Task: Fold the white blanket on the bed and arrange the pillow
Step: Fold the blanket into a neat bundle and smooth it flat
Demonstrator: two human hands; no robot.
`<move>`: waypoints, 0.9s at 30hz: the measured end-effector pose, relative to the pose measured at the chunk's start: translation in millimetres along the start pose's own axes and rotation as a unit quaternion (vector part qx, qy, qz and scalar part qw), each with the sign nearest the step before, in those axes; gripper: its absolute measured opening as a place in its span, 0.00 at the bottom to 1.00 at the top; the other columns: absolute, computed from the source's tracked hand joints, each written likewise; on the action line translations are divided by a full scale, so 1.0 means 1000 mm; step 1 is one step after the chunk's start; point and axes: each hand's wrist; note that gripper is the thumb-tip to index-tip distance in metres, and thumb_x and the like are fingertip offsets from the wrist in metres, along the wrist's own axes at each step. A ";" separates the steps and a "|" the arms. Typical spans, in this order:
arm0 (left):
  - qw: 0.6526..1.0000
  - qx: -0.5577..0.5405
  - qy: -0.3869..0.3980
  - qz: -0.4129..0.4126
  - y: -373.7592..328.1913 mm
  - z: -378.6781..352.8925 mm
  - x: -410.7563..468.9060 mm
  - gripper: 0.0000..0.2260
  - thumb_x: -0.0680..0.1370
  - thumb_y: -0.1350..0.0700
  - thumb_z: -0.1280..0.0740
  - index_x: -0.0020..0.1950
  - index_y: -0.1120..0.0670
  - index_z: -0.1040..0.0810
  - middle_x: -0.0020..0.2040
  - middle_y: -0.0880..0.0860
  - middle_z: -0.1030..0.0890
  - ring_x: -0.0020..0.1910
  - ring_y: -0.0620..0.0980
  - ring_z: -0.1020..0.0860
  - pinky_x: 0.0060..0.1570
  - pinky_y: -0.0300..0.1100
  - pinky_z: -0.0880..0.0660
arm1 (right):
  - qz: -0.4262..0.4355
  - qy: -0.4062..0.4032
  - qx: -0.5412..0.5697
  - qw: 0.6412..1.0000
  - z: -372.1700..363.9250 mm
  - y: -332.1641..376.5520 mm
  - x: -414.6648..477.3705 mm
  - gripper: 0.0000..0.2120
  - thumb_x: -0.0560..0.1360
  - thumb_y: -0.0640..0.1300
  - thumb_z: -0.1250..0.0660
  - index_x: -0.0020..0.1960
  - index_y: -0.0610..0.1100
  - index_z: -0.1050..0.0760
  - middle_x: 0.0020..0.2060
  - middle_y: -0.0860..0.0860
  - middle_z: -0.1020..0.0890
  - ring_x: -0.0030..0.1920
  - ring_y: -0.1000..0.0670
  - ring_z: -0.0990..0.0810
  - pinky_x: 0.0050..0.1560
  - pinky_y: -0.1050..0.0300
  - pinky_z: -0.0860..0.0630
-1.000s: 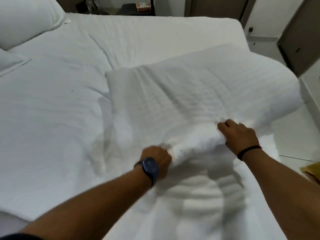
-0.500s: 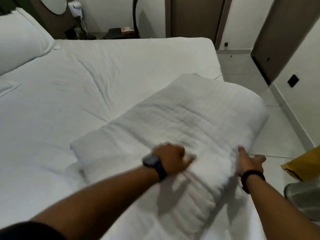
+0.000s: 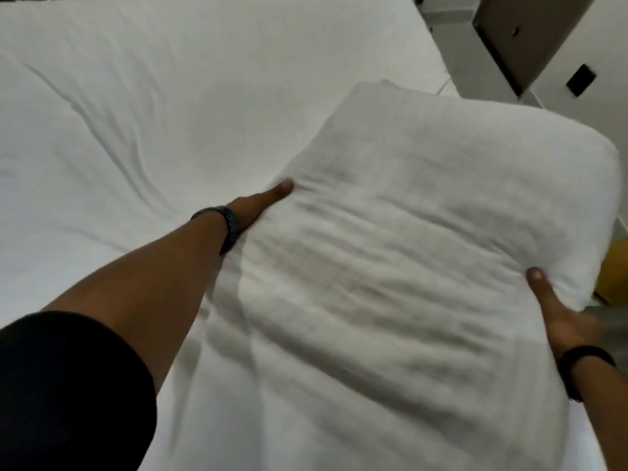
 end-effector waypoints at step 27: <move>0.983 -0.092 -0.081 -0.138 0.064 0.213 -0.176 0.25 0.67 0.41 0.24 0.57 0.54 0.20 0.42 0.51 0.14 0.39 0.50 0.15 0.36 0.38 0.21 | 0.095 0.236 0.008 0.967 -0.073 0.140 -0.242 0.37 0.65 0.59 0.27 0.68 0.44 0.30 0.59 0.41 0.22 0.57 0.38 0.23 0.63 0.39 0.30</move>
Point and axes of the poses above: each hand's wrist, its own x-axis towards the middle knuckle, its own z-axis out of the back of the hand, y = z × x
